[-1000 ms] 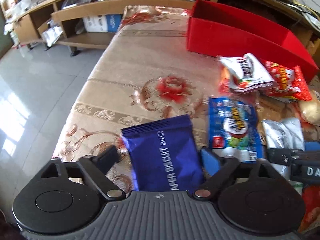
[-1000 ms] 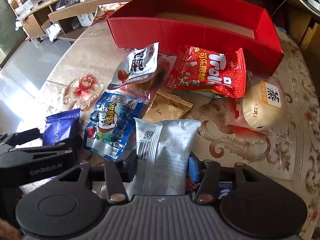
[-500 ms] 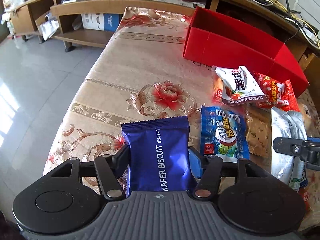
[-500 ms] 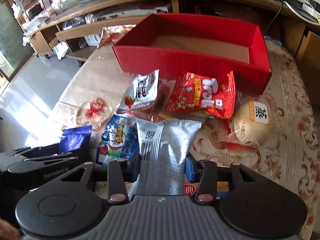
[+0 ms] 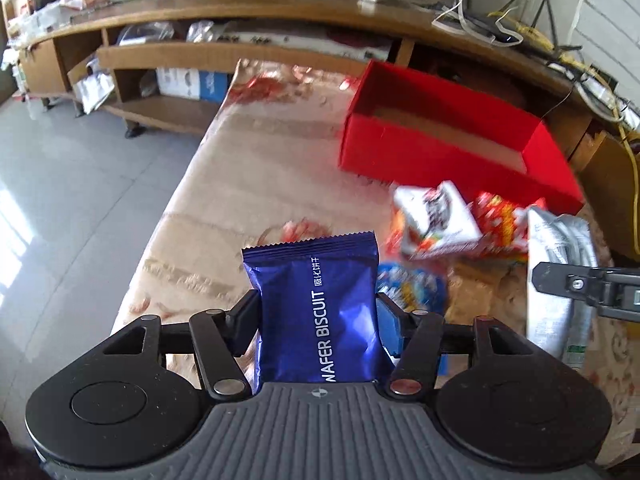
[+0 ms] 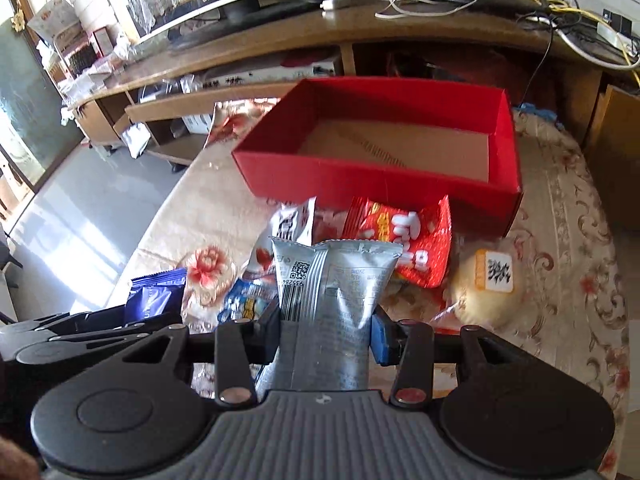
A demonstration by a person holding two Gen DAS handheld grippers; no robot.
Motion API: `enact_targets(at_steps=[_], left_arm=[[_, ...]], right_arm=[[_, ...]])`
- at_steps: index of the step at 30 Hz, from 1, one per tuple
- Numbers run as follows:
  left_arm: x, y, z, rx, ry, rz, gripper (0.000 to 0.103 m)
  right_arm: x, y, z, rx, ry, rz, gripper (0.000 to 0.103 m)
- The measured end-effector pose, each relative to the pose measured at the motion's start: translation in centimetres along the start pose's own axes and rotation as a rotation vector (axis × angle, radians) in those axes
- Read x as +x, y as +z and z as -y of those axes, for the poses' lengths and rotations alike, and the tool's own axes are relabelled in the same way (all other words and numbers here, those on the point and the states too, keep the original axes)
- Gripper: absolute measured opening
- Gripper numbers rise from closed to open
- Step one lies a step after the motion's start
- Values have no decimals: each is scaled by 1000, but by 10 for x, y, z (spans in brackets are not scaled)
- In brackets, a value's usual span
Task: Organize snacks
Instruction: 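Carry both held packets up and over the red box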
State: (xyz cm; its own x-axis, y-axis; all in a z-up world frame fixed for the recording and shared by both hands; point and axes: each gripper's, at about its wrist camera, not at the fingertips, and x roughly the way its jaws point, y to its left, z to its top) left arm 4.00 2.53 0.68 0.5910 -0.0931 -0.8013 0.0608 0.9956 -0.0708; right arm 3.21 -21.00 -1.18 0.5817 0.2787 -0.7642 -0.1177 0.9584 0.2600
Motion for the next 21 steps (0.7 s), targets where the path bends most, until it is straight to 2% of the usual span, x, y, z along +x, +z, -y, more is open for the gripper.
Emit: enact_targets(at_steps=[4, 11, 21], left_arm=[[-1, 19, 17, 38, -33, 44, 67], [16, 60, 38, 49, -97, 90, 67], [46, 105, 64, 63, -129, 129, 67]], right_arm=[[-4, 15, 3, 10, -5, 31, 42], [2, 48, 15, 51, -21, 61, 42], [20, 101, 41, 94, -59, 96, 42]])
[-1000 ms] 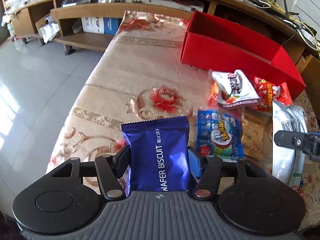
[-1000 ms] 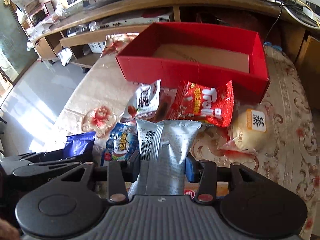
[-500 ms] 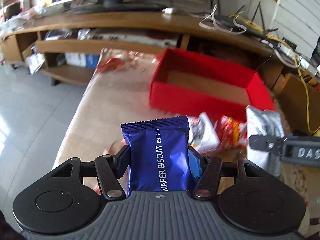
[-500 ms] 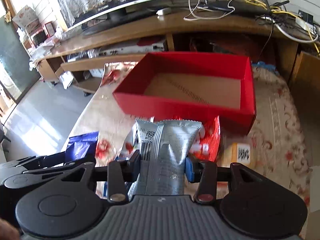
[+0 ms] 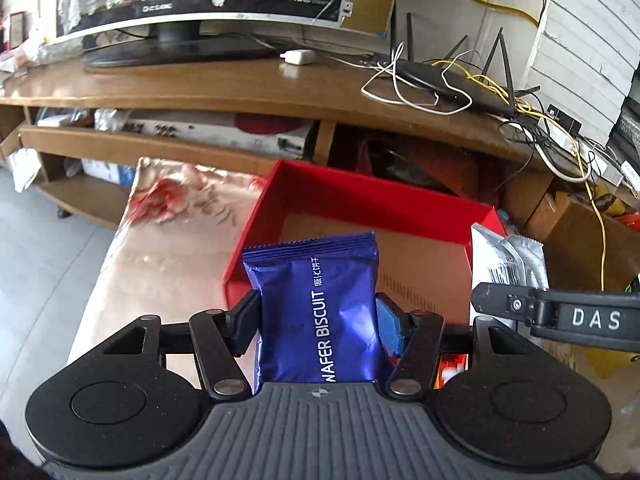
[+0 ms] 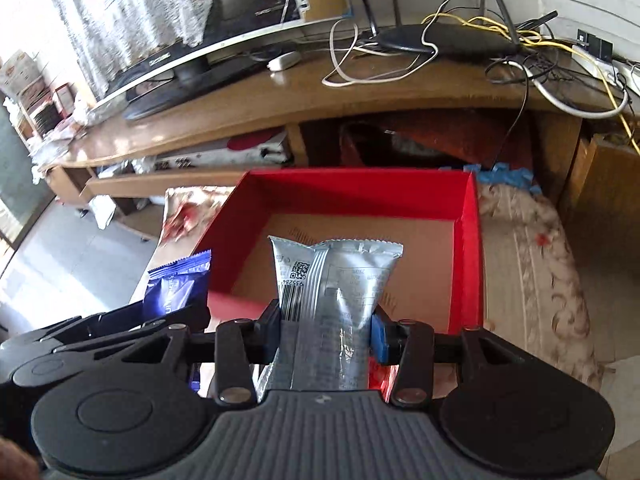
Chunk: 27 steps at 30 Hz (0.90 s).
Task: Organize snacks
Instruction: 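Carry both held packets up and over the red box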
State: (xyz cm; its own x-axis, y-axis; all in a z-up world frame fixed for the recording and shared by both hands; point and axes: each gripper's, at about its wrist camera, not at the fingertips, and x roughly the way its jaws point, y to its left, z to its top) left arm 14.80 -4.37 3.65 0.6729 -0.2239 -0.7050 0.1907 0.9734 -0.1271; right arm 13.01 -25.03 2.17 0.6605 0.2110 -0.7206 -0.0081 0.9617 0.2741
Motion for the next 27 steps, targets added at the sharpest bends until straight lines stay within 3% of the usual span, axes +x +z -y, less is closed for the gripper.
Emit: enact_targets(at_steps=[12, 27], left_arm=[[44, 33, 17, 25, 11, 5, 67], [94, 35, 21, 48, 54, -58, 67]], right_arm=[[39, 51, 16, 11, -38, 25, 42], [93, 65, 29, -12, -88, -24, 42]])
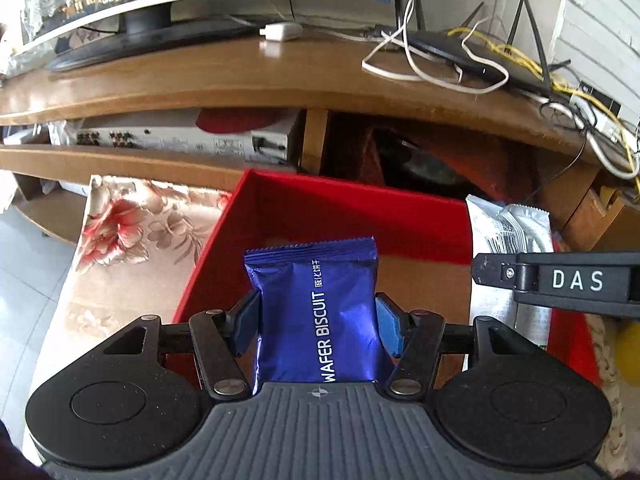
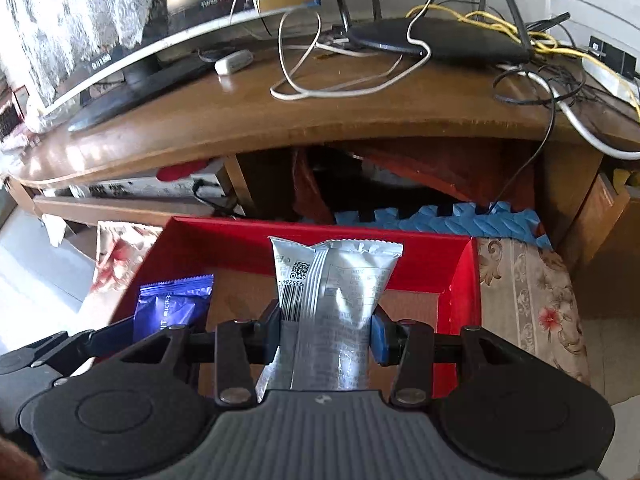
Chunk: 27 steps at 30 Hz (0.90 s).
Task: Organize snacks
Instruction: 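Carry both held packets up and over the red box, then open both tools to drop the packets into the red box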
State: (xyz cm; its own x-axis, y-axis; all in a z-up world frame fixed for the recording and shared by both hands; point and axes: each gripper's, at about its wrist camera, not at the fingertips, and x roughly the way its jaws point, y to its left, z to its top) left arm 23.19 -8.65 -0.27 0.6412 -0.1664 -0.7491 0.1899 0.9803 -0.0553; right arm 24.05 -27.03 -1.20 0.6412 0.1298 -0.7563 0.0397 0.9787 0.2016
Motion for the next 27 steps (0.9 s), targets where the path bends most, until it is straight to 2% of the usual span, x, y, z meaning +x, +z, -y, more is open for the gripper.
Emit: enact_targets(at_steps=[15, 19, 27], left_arm=[[10, -7, 3, 26, 12, -44, 65], [8, -8, 5, 33, 16, -43, 72], [-3, -9, 7, 38, 10, -23, 78]], right_arm=[[32, -13, 1, -8, -15, -84, 43], [31, -14, -1, -15, -19, -81, 44], [20, -13, -7, -34, -30, -59, 45]])
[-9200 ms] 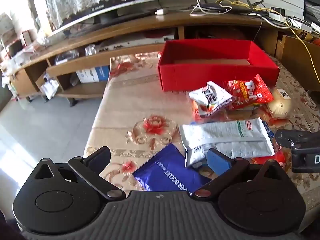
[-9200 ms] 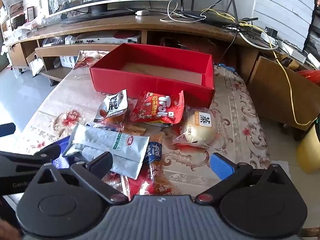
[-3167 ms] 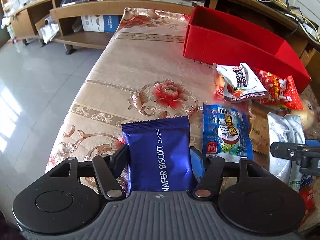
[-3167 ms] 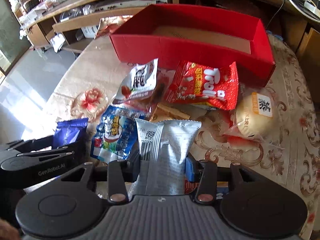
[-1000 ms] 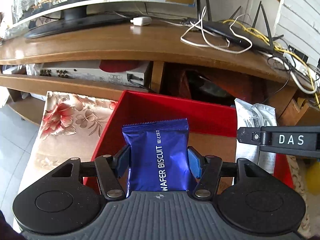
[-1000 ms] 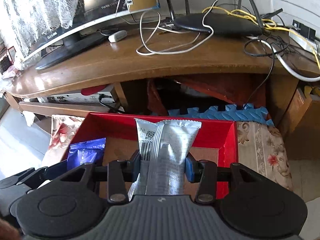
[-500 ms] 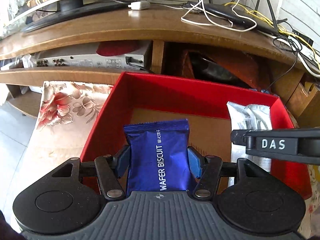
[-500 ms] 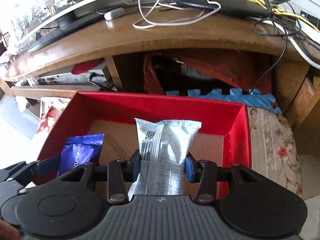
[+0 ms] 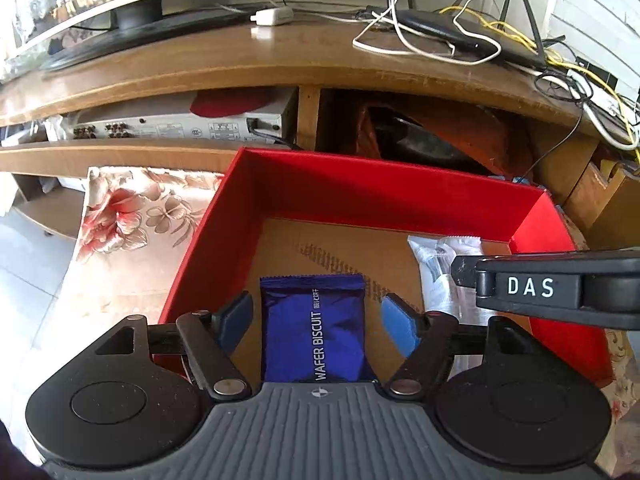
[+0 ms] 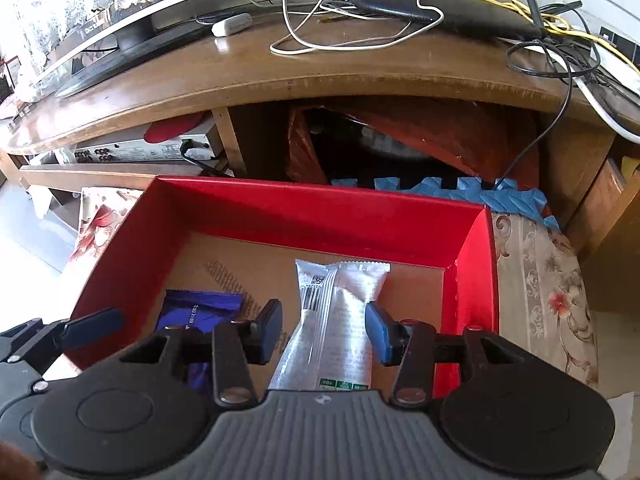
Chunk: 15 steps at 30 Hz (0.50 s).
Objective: Organize snacks
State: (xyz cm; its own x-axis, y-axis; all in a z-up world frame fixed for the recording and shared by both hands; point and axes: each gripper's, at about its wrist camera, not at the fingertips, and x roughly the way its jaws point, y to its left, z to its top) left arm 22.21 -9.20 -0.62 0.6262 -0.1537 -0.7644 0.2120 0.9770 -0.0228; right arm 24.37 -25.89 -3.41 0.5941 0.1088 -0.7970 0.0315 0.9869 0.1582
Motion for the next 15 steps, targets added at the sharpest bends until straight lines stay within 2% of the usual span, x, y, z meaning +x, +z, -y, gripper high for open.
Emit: enact_targets(at_steps=[15], left_arm=[[-48, -12, -13, -22, -23, 44, 84]], right_arm=[[-48, -17, -8, 14, 17, 59, 47]])
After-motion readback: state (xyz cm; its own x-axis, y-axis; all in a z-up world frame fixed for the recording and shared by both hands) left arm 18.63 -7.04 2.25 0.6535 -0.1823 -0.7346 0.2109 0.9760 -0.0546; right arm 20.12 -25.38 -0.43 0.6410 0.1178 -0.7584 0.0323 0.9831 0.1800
